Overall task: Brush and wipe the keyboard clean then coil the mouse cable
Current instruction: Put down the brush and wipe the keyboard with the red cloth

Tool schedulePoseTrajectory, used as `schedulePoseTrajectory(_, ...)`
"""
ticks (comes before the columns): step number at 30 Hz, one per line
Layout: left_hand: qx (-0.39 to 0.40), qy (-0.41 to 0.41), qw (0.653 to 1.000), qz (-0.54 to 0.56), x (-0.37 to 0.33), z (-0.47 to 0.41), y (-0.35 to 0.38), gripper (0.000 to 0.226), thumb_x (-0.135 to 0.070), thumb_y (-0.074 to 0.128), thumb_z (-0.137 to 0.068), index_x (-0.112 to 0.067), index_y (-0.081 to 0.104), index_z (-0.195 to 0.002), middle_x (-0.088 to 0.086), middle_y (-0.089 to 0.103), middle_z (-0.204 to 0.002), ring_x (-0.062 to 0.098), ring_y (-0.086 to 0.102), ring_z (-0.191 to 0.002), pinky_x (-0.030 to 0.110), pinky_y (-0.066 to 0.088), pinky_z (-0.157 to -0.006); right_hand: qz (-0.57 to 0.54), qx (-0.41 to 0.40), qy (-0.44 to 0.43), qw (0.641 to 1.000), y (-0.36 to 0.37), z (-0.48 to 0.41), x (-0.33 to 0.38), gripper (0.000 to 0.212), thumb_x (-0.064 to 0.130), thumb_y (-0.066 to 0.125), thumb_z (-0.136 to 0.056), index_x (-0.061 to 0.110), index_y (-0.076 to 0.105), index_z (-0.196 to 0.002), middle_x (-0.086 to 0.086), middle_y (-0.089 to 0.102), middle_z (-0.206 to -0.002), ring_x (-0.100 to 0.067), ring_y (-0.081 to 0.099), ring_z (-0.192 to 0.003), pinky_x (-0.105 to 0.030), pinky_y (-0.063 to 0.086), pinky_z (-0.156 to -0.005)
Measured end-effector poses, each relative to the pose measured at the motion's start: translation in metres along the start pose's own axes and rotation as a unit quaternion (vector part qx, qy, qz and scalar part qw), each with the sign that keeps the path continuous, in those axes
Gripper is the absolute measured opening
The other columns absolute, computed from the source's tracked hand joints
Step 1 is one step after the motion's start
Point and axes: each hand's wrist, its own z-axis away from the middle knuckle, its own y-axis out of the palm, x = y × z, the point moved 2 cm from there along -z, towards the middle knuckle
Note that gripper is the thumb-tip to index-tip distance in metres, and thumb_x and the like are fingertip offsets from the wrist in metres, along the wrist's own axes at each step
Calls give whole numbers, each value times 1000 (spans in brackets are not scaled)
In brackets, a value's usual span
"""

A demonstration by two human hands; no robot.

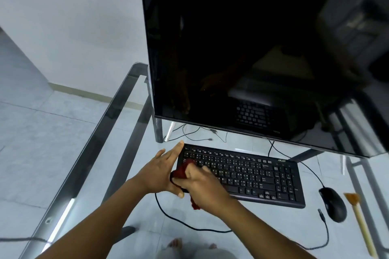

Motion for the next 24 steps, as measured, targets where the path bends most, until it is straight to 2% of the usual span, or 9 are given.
schedulePoseTrajectory(1, 1, -1, 1000, 1, 0, 0, 0, 147, -77, 76, -50, -29, -19, -151, -5, 17, -161, 7, 14, -147, 27, -6, -118, 22, -8, -27, 999, 2, 8, -8, 28, 57, 56, -89, 33, 46, -78, 6, 47, -82, -18, 45, -87, -32, 42, -58)
schedulePoseTrajectory(3, 0, -8, 1000, 6, -1, 1, -1, 146, -73, 78, -51, -29, -18, -151, -6, 13, -162, 8, 10, -147, 26, -8, -117, 39, 9, -11, 999, -1, 27, -30, 6, 50, 59, -92, 50, 55, -88, 12, 41, -81, -18, 42, -82, -30, 34, -60)
schedulePoseTrajectory(5, 1, -14, 1000, 12, -2, 2, 0, 144, -68, 81, -53, -28, -17, -152, -7, 12, -161, 6, 8, -147, 24, -10, -115, 72, -19, 12, 997, -3, 46, -56, 35, 30, 70, -89, 51, 61, -115, 10, 39, -83, -15, 38, -72, -26, 30, -59)
schedulePoseTrajectory(6, 0, -14, 1000, 12, -3, 3, 0, 144, -66, 82, -54, -27, -17, -152, -8, 11, -161, 4, 6, -146, 24, -10, -115, 77, 1, 16, 997, -5, 55, -60, 45, 23, 76, -83, 46, 63, -119, 8, 39, -81, -13, 36, -69, -25, 31, -58)
schedulePoseTrajectory(9, 2, -7, 1000, -2, -2, 2, 0, 146, -69, 79, -53, -25, -17, -152, -7, 6, -162, 4, 6, -147, 26, -9, -117, 84, -31, -3, 996, 2, 51, -48, 54, 18, 86, -71, 40, 68, -117, 6, 43, -80, -10, 32, -68, -24, 33, -54)
schedulePoseTrajectory(13, 5, -2, 1000, -13, -2, 1, 0, 147, -79, 71, -48, -24, -17, -152, -6, 12, -162, 6, 10, -147, 28, -7, -118, 87, -54, -51, 993, 13, 25, -16, 42, 24, 73, -84, 41, 64, -121, 6, 39, -82, -9, 21, -73, -25, 24, -63)
schedulePoseTrajectory(17, 2, -6, 1000, -16, -1, 2, 0, 147, -80, 71, -47, -26, -17, -152, -7, 12, -162, 7, 13, -147, 31, -2, -120, 118, -21, -51, 991, -1, 54, -41, 54, 26, 78, -81, 43, 58, -128, 7, 44, -85, -11, 37, -74, -24, 26, -65)
schedulePoseTrajectory(21, 8, -18, 1000, -6, -2, 3, 0, 148, -84, 65, -43, -29, -20, -151, -8, 9, -162, 9, 13, -147, 30, -4, -119, 146, -28, -2, 989, -18, 91, -71, 69, 22, 93, -59, 43, 66, -119, 9, 47, -78, -8, 21, -74, -21, 26, -62)
schedulePoseTrajectory(24, 10, -16, 1000, -5, -2, 2, 0, 148, -84, 65, -43, -29, -21, -150, -8, 8, -162, 8, 12, -147, 32, -4, -120, 133, -22, 4, 991, -13, 83, -58, 69, 21, 92, -62, 40, 63, -122, 8, 46, -78, -8, 20, -72, -21, 25, -64)
